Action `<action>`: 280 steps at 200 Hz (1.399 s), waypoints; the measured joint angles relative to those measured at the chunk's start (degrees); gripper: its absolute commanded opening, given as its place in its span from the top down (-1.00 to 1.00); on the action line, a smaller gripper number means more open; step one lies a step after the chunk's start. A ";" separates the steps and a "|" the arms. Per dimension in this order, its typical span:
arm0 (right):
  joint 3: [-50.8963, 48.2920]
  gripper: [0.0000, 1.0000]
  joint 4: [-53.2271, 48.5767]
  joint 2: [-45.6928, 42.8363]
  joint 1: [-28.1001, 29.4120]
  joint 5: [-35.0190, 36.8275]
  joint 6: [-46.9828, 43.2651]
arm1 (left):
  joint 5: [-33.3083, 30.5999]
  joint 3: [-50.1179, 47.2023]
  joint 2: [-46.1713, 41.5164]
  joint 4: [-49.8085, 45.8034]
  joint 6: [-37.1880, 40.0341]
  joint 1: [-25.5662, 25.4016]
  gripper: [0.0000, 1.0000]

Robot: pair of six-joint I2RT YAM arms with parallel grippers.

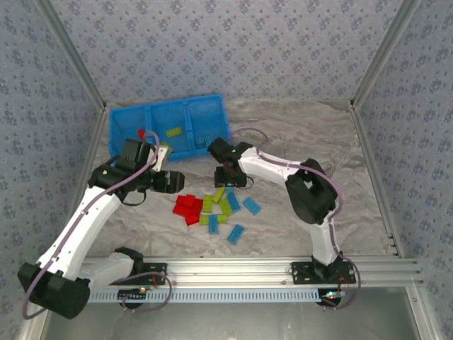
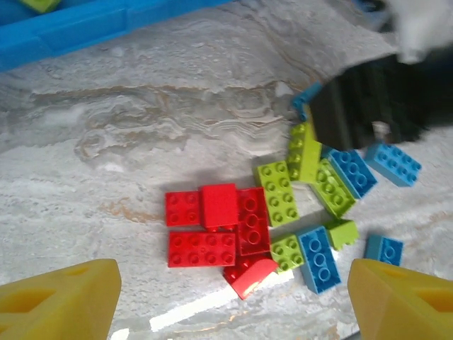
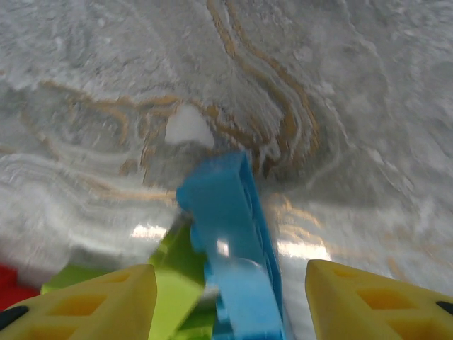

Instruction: Sort the legos into containers by color

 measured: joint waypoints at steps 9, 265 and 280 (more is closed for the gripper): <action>1.03 -0.10 0.81 1.40 -0.26 -0.70 -0.44 | 0.31 0.00 -0.87 -0.07 0.22 -0.33 -0.71; 56.00 0.11 1.42 29.31 -4.87 15.82 -20.39 | -3.37 -0.39 -9.03 0.96 -5.84 -0.39 -0.99; 56.52 0.07 1.18 29.35 -5.25 15.45 -20.92 | -3.61 -1.49 -9.01 0.90 -6.56 -0.39 -0.98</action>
